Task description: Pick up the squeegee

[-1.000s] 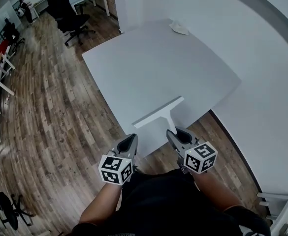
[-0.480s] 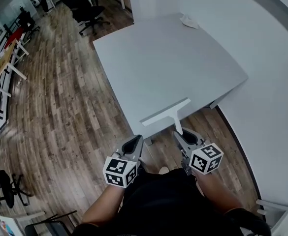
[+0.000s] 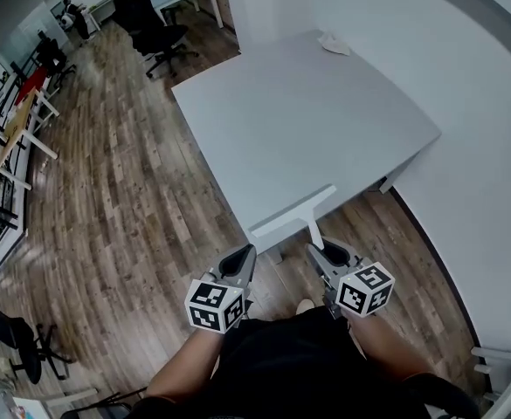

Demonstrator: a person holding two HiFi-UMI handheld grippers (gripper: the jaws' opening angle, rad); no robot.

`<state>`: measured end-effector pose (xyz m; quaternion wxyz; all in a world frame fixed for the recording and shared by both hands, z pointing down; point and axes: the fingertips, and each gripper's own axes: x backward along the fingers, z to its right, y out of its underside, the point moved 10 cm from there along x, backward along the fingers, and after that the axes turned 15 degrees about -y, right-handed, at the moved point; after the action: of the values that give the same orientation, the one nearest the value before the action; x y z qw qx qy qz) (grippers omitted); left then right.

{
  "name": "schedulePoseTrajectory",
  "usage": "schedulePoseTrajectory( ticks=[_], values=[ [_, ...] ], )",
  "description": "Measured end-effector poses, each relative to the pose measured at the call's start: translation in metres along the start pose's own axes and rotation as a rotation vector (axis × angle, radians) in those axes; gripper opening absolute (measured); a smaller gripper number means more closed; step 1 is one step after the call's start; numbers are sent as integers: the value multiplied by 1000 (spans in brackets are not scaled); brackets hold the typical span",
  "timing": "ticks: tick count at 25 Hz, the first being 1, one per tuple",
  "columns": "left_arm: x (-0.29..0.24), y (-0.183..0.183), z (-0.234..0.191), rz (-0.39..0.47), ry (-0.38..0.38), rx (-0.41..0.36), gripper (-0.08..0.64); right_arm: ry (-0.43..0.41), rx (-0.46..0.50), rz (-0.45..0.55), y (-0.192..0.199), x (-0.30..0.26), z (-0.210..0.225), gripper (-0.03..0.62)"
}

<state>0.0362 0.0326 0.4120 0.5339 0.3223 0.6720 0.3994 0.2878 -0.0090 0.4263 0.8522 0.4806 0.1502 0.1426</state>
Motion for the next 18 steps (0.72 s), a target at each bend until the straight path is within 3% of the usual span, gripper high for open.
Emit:
schedulePoseTrajectory(
  ticks=[7,14,18],
  values=[
    [17,-6,-26,23,55,-82,8,60,11,40,4,-18,-29,95],
    [32,-3,-59,44,122,-69,6,114,6,52,13,-44,-62,96],
    [34,4,-73,31,143,-67,6,158,56,17,20,-56,-74,95]
  ],
)
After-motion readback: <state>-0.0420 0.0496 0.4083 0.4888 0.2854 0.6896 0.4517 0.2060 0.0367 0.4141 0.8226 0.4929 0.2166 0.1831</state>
